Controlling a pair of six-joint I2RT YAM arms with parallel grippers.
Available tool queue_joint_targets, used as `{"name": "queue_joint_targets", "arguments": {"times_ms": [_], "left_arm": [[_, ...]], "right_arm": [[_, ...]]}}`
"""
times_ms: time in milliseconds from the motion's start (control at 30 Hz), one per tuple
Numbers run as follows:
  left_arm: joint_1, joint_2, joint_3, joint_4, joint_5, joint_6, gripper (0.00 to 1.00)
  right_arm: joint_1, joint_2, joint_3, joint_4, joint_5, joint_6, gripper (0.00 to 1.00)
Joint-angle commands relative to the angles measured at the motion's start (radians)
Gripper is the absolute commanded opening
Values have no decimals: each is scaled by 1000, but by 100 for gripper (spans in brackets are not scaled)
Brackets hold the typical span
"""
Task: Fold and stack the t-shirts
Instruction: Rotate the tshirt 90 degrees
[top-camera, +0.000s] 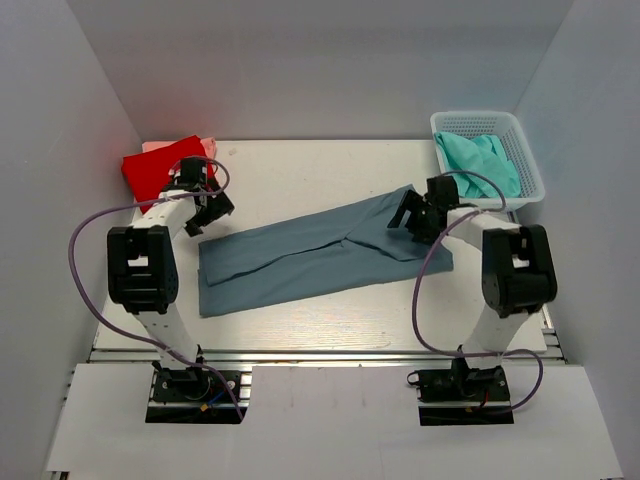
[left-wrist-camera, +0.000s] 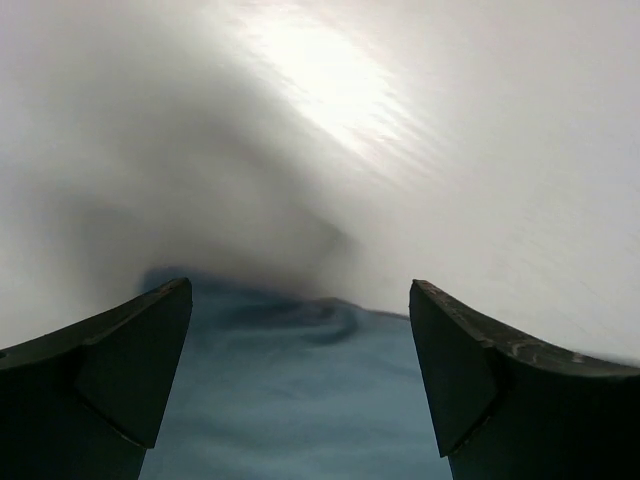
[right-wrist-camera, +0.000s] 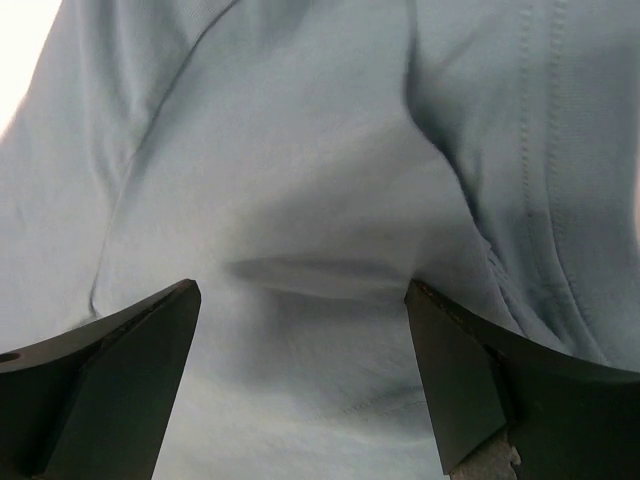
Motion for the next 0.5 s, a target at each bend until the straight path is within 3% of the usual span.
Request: {"name": "queue_joint_targets", "arguments": {"times_ms": [0, 33, 100, 133, 167, 300, 367, 433, 467], "left_arm": [[-25, -64, 1, 144, 236, 110, 100], [-25, -64, 1, 144, 247, 110, 100], [-35, -64, -8, 133, 276, 154, 100], [-45, -76, -24, 145, 309, 168, 100], [-54, -91, -24, 145, 334, 182, 100], [-98, -142, -73, 170, 400, 276, 100], [-121, -163, -102, 193, 432, 313, 100], [-160, -173, -116, 204, 478, 357, 100], [-175, -173, -116, 195, 489, 371, 100]], "right_arm": [[-1, 189, 134, -155, 85, -25, 90], [-1, 222, 290, -207, 94, -37, 90], [2, 375, 408, -270, 93, -59, 90], [1, 416, 621, -328, 85, -86, 90], [2, 503, 696, -383, 71, -97, 90], [5, 756, 1188, -398, -75, -141, 90], [14, 793, 1273, -249, -169, -161, 90], [22, 751, 1260, -135, -264, -148, 90], [28, 722, 1176, -73, -277, -163, 90]]}}
